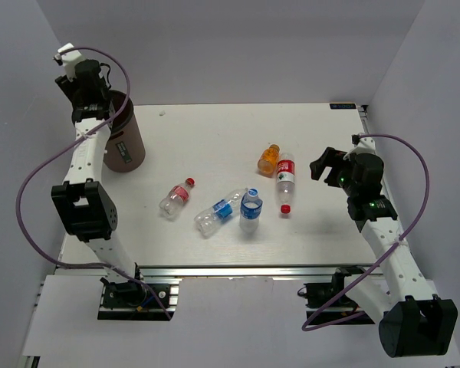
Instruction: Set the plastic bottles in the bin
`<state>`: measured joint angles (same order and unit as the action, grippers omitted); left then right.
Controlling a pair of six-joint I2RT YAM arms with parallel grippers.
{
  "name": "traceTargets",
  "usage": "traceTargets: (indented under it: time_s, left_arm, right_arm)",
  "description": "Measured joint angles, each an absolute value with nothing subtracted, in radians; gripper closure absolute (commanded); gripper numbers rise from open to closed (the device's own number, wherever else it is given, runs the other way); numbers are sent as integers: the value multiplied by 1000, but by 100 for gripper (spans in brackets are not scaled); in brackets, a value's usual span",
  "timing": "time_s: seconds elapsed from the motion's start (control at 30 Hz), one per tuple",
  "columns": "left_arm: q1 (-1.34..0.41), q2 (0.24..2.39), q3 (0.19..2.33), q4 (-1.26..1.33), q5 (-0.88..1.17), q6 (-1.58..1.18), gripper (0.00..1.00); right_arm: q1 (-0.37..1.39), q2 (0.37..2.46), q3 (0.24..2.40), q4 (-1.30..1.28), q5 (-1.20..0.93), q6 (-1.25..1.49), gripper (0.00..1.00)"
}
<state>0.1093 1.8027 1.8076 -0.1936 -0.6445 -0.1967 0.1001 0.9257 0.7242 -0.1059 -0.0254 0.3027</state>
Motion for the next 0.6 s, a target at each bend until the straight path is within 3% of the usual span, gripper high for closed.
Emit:
traceTargets:
  time_s: [0.07,0.13,0.4,0.6]
  left_arm:
    - [110,1832,1808,-208,-647,-204,19]
    - [110,1842,1808,-221,-645,-208,2]
    - [110,1774,1805,-305,-507,-263,2]
    - [109,1577,1703,-393,-320,-299,2]
  right_arm:
    - [100,926,724,-107,-23,302,11]
    - [100,926,724,-109,-22,302,11]
    - [100,927,724,-110,-26,302,11]
    - [100,949,724,-110,-56,302,11]
